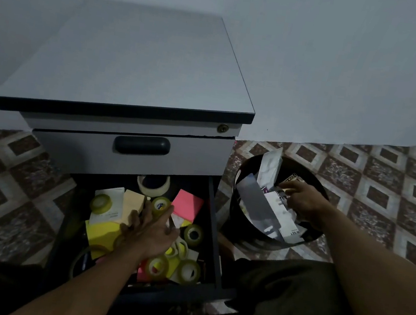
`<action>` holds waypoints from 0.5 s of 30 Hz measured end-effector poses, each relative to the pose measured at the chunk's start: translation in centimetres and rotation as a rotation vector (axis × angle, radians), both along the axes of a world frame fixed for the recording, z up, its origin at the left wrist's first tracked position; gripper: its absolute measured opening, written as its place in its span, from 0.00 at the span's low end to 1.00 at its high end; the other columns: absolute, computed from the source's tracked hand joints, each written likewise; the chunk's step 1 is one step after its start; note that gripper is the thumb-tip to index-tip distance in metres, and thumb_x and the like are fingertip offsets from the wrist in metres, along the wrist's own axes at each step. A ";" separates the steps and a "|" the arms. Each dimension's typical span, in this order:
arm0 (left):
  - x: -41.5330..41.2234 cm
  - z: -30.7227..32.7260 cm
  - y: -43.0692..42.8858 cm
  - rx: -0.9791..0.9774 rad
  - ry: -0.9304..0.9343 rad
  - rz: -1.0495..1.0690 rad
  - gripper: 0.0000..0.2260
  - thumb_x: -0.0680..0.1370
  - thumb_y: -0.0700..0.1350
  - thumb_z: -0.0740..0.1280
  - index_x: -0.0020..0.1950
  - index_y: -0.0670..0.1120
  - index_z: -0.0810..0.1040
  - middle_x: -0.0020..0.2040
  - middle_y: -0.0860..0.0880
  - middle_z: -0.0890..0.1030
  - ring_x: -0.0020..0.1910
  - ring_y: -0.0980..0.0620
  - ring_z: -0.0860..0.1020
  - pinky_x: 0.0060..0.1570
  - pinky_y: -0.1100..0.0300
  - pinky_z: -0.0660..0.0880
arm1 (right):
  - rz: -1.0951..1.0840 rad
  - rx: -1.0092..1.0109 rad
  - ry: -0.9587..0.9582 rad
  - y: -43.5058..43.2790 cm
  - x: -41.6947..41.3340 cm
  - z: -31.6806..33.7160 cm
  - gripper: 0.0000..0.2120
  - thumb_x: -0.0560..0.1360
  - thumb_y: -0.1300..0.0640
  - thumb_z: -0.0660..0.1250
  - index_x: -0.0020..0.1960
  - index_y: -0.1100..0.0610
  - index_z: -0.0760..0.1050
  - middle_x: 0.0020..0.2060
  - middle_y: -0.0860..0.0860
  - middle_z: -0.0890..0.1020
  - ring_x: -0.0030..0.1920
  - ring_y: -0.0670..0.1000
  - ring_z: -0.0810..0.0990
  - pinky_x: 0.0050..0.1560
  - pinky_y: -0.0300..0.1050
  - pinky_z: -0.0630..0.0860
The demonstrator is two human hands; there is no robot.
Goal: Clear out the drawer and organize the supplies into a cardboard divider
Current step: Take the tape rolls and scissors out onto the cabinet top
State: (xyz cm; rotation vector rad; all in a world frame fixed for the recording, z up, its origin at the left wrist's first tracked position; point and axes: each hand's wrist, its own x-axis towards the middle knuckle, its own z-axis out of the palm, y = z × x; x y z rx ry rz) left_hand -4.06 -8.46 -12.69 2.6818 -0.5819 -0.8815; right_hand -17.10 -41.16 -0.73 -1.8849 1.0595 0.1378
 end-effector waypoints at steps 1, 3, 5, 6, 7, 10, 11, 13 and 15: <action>0.1 0.0 0.1 -0.006 0.003 -0.004 0.30 0.77 0.69 0.53 0.75 0.72 0.43 0.79 0.51 0.31 0.78 0.36 0.36 0.73 0.33 0.42 | -0.005 0.001 -0.002 0.1 0.0 0.0 0.25 0.75 0.72 0.55 0.67 0.55 0.73 0.56 0.57 0.77 0.37 0.55 0.72 0.32 0.44 0.64; 0.4 0.3 0.3 -0.030 0.013 -0.009 0.30 0.77 0.70 0.53 0.76 0.72 0.44 0.79 0.51 0.31 0.78 0.37 0.36 0.73 0.34 0.42 | 0.005 0.009 -0.009 0.3 0.0 0.3 0.25 0.76 0.72 0.56 0.67 0.54 0.73 0.59 0.56 0.76 0.46 0.57 0.76 0.39 0.48 0.69; 0.6 1.0 0.7 -0.063 0.029 -0.011 0.30 0.78 0.68 0.54 0.77 0.71 0.45 0.80 0.51 0.33 0.78 0.38 0.35 0.73 0.35 0.42 | 0.015 0.018 -0.021 0.7 0.2 0.7 0.24 0.76 0.72 0.57 0.67 0.55 0.73 0.60 0.56 0.76 0.55 0.58 0.76 0.47 0.52 0.71; 0.7 1.2 1.0 -0.083 0.028 -0.015 0.30 0.79 0.67 0.55 0.77 0.70 0.45 0.80 0.51 0.34 0.78 0.39 0.35 0.74 0.37 0.43 | 0.026 0.025 -0.029 0.8 0.2 0.8 0.23 0.77 0.72 0.58 0.67 0.56 0.74 0.60 0.56 0.77 0.55 0.57 0.76 0.48 0.52 0.72; 0.8 1.6 1.3 -0.105 0.020 -0.020 0.30 0.79 0.66 0.55 0.78 0.68 0.46 0.81 0.50 0.35 0.79 0.40 0.36 0.74 0.39 0.44 | 0.041 0.034 -0.033 1.0 0.3 0.9 0.22 0.77 0.72 0.58 0.67 0.56 0.73 0.59 0.56 0.77 0.55 0.56 0.76 0.48 0.52 0.73; 1.6 2.2 2.4 -0.181 0.008 -0.016 0.29 0.79 0.63 0.57 0.79 0.64 0.51 0.82 0.50 0.49 0.80 0.43 0.49 0.76 0.45 0.54 | 0.105 0.049 0.001 1.9 0.7 1.3 0.19 0.77 0.72 0.59 0.64 0.57 0.75 0.58 0.55 0.80 0.51 0.53 0.78 0.42 0.48 0.76; 1.8 2.6 2.8 -0.200 0.011 -0.011 0.29 0.79 0.62 0.57 0.79 0.62 0.53 0.81 0.49 0.55 0.78 0.43 0.55 0.74 0.46 0.58 | 0.147 0.048 0.022 2.2 0.8 1.4 0.19 0.77 0.72 0.60 0.63 0.58 0.76 0.58 0.56 0.81 0.49 0.52 0.79 0.41 0.47 0.77; 2.3 3.3 3.9 -0.223 0.018 0.002 0.30 0.77 0.62 0.57 0.79 0.59 0.56 0.78 0.48 0.62 0.74 0.44 0.64 0.71 0.46 0.66 | 0.243 0.049 0.050 3.1 1.3 1.8 0.18 0.77 0.72 0.60 0.63 0.60 0.76 0.58 0.60 0.82 0.47 0.52 0.80 0.41 0.46 0.78; 2.9 4.0 5.0 -0.244 0.027 0.031 0.29 0.77 0.62 0.57 0.78 0.58 0.59 0.77 0.48 0.65 0.70 0.45 0.70 0.67 0.47 0.71 | 0.302 0.036 0.067 4.5 1.8 2.4 0.17 0.77 0.71 0.60 0.63 0.60 0.76 0.57 0.59 0.82 0.47 0.52 0.81 0.41 0.45 0.78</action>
